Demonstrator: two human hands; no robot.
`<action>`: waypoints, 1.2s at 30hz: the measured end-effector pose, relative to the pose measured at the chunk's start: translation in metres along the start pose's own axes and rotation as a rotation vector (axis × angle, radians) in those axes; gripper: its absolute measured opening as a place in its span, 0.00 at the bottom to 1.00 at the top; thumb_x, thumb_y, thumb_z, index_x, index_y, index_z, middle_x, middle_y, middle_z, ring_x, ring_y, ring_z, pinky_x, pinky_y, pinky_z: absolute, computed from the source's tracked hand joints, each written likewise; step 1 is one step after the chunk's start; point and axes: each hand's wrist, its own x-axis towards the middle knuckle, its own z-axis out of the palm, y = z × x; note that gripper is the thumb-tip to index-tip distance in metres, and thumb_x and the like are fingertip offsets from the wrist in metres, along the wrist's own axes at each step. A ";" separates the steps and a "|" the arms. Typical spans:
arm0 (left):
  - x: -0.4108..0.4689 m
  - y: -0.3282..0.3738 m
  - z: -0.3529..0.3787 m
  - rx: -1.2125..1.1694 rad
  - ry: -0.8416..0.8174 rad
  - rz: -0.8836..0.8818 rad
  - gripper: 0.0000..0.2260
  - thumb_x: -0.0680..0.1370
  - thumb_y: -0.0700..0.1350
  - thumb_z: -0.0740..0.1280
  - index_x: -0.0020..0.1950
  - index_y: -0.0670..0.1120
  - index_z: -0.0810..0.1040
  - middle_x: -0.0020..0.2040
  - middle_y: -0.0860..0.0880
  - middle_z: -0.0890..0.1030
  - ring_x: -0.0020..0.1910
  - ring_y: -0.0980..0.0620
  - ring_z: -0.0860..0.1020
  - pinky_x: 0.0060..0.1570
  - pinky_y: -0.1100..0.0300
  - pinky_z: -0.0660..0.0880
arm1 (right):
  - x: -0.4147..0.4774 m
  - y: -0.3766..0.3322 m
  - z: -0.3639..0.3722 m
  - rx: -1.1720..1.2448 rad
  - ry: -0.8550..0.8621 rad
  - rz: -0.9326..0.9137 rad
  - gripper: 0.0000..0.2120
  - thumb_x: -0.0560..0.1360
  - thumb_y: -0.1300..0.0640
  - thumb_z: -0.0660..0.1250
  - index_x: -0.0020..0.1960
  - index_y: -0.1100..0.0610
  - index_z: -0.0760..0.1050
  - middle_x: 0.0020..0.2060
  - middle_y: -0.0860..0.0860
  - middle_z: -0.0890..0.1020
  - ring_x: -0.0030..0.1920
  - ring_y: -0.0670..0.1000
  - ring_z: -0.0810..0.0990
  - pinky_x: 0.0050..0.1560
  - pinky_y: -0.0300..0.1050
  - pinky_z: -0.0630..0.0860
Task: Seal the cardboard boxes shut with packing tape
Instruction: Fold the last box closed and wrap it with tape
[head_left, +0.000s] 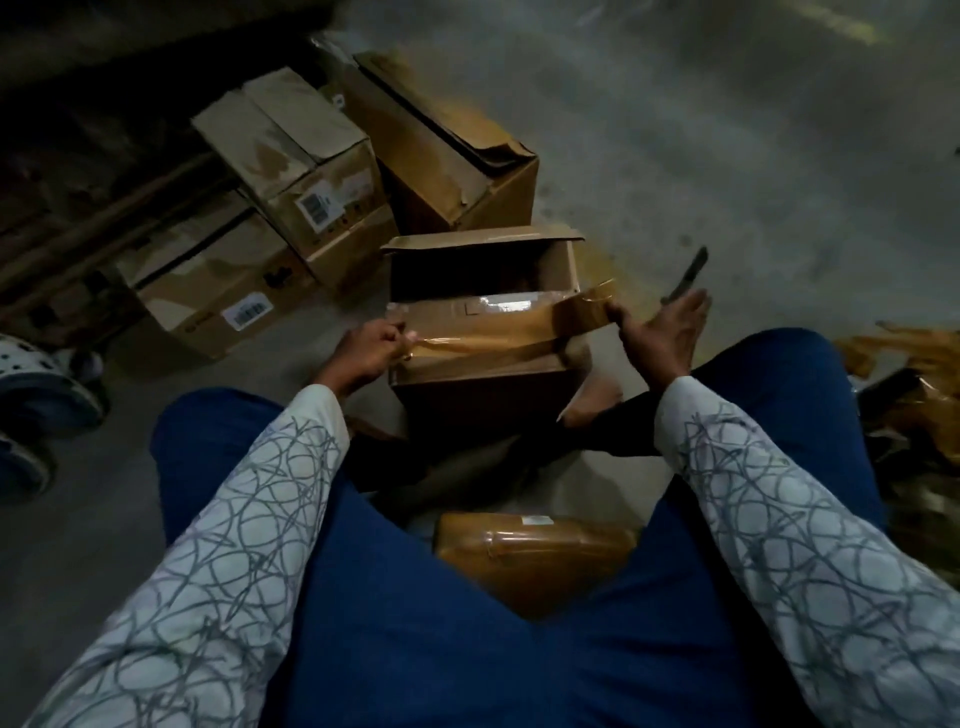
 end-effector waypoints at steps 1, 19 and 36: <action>0.002 0.000 -0.002 -0.002 0.008 -0.001 0.15 0.80 0.53 0.69 0.36 0.48 0.83 0.55 0.41 0.84 0.53 0.42 0.81 0.51 0.51 0.75 | 0.002 -0.003 -0.002 -0.091 -0.009 -0.203 0.39 0.76 0.48 0.71 0.75 0.68 0.55 0.73 0.65 0.61 0.73 0.63 0.60 0.74 0.51 0.59; 0.056 0.048 -0.086 -0.301 -0.090 0.134 0.22 0.78 0.45 0.71 0.72 0.53 0.75 0.51 0.50 0.82 0.36 0.59 0.79 0.35 0.68 0.76 | 0.086 -0.076 -0.019 0.699 -0.403 -0.345 0.19 0.63 0.54 0.74 0.43 0.52 0.64 0.34 0.43 0.76 0.38 0.46 0.77 0.41 0.40 0.74; 0.083 0.042 -0.078 -0.121 -0.320 -0.027 0.28 0.70 0.56 0.75 0.70 0.57 0.76 0.35 0.53 0.79 0.29 0.57 0.70 0.29 0.63 0.65 | 0.077 -0.046 0.048 -0.320 -0.118 -0.838 0.34 0.62 0.47 0.84 0.50 0.57 0.63 0.40 0.62 0.73 0.37 0.63 0.73 0.38 0.49 0.63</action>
